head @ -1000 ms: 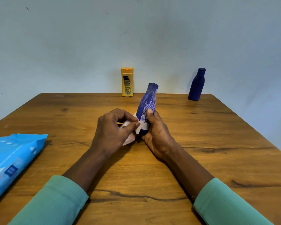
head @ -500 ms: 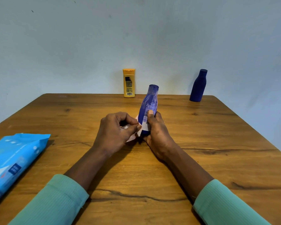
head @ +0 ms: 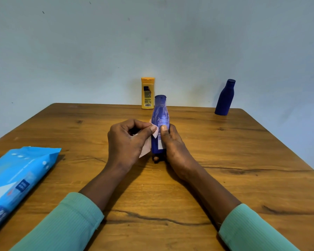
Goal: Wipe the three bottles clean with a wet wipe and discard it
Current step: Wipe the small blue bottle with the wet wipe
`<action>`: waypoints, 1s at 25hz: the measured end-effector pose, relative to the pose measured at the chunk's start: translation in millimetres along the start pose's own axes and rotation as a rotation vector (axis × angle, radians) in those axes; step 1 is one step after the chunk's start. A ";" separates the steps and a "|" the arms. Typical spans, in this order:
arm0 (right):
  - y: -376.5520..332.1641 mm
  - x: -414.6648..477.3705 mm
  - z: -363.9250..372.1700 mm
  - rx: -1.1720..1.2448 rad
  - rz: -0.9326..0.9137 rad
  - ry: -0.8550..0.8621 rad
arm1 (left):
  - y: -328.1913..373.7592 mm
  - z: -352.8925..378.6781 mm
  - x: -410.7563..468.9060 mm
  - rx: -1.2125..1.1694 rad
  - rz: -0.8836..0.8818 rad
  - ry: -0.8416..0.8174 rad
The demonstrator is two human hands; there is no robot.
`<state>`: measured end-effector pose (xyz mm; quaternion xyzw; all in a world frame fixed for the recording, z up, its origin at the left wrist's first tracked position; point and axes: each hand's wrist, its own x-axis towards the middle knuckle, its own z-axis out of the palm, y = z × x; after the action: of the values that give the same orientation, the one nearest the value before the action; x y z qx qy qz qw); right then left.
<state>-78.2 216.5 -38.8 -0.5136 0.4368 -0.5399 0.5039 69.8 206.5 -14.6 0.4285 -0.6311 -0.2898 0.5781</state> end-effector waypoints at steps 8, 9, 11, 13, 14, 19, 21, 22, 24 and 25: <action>-1.2 7.0 -10.8 0.097 0.056 0.103 | 0.0 0.9 -3.4 0.206 -0.009 -0.244; -1.9 5.5 -10.7 0.057 0.048 0.087 | 0.7 1.2 -3.5 0.194 -0.002 -0.237; -2.9 1.3 -7.7 -0.050 0.012 0.048 | 1.9 2.3 -4.4 0.110 -0.006 -0.158; -1.0 -1.0 -1.9 -0.089 -0.040 0.002 | 1.8 0.9 -2.3 -0.027 -0.048 -0.011; 1.3 -0.8 -0.2 -0.085 -0.054 -0.014 | 1.2 -0.6 -1.2 -0.082 -0.062 0.043; -0.6 0.7 -5.9 -0.028 -0.005 0.034 | 2.4 2.0 -6.6 0.021 -0.078 -0.156; -5.7 0.6 -10.9 0.042 0.011 0.073 | 4.9 8.2 -11.3 0.094 -0.025 -0.223; -8.3 0.0 -12.3 0.090 0.007 0.075 | 5.8 11.0 -12.8 0.110 0.014 -0.221; -10.9 0.0 -10.1 0.128 -0.003 0.044 | 6.5 14.0 -14.7 0.093 0.077 -0.176; -10.4 0.3 -7.8 0.114 -0.002 0.007 | 6.5 14.2 -14.7 0.057 0.084 -0.139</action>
<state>-87.0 217.0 -29.2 -0.4825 0.4064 -0.5664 0.5303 54.1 220.5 -18.3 0.3971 -0.6950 -0.2762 0.5320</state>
